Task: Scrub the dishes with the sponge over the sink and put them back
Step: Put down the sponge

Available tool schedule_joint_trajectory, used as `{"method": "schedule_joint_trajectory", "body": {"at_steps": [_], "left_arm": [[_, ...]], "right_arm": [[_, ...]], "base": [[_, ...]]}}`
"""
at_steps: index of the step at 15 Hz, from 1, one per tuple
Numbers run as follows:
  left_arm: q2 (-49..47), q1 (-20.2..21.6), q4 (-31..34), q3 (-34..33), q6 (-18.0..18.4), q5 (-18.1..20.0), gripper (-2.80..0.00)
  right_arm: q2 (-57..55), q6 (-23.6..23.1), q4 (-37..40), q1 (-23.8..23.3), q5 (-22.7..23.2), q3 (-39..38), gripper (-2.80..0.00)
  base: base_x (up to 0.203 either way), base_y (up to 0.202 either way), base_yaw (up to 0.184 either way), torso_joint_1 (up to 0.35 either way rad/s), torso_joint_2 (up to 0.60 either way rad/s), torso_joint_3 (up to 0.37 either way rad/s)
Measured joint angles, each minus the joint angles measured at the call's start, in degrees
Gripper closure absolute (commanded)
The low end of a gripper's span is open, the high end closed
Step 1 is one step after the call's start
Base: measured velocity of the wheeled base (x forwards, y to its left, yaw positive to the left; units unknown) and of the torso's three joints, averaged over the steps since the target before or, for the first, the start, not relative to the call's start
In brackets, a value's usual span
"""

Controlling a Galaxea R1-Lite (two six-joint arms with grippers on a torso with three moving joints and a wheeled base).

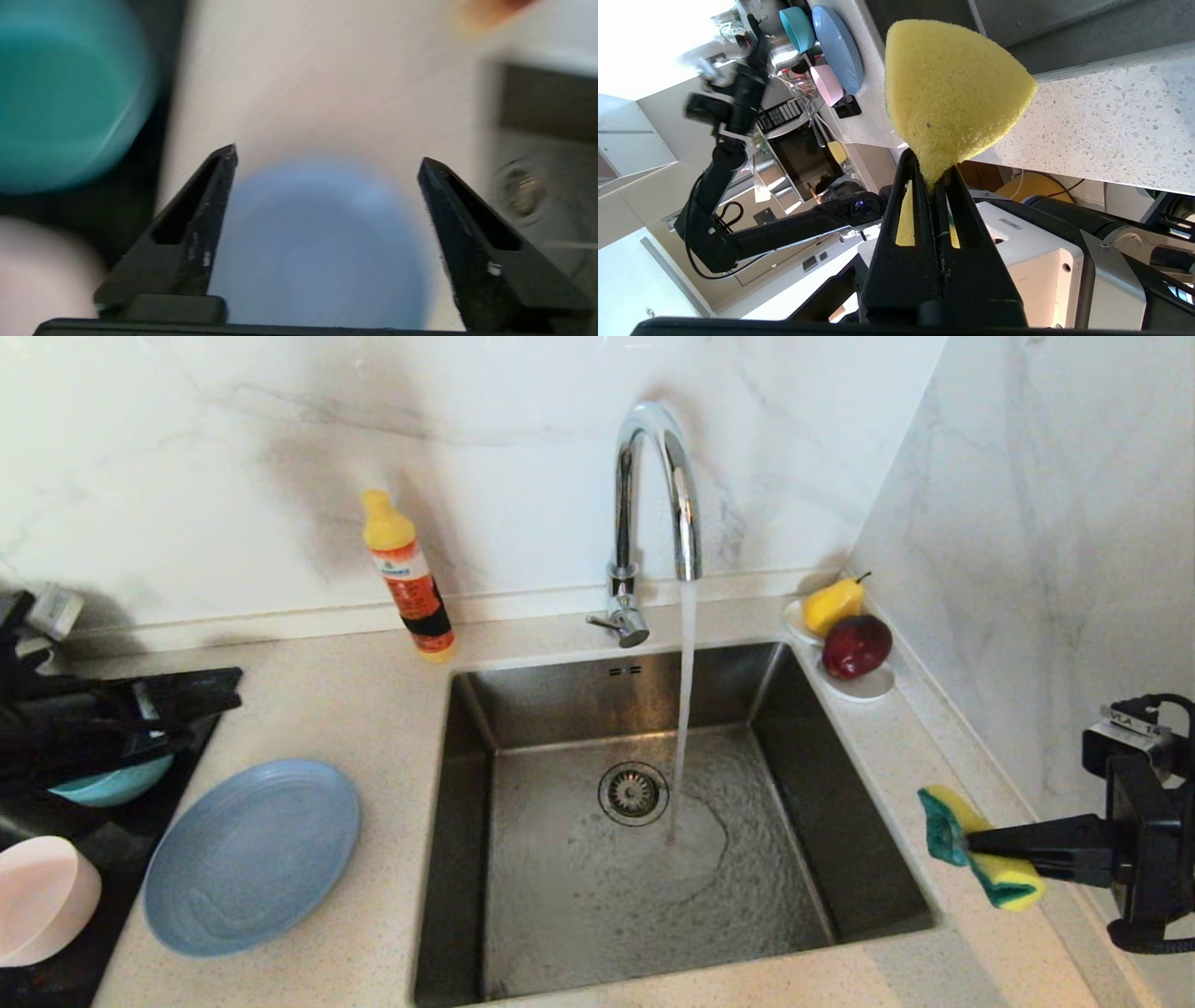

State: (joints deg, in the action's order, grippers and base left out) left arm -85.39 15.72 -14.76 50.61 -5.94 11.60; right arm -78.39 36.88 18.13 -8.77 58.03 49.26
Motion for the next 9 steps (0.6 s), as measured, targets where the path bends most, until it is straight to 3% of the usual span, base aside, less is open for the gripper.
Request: {"method": "schedule_joint_trajectory", "body": {"at_steps": [4,9], "left_arm": [[7.07,-11.83,-4.63,-0.82,3.13,-4.74,-2.8],[27.02,-17.05,-3.8,-10.43,7.63,-9.81,-2.8]], "right_arm": [[0.02,0.04,-0.49,-0.68,-0.3,0.09,0.0],[-1.42,-3.4,-0.33,-4.47,-0.32,-0.43,0.0]], "base": [[0.0,0.0,0.0,0.0,0.0,0.0],[0.0,0.0,0.0,0.0,0.0,0.0]]}}
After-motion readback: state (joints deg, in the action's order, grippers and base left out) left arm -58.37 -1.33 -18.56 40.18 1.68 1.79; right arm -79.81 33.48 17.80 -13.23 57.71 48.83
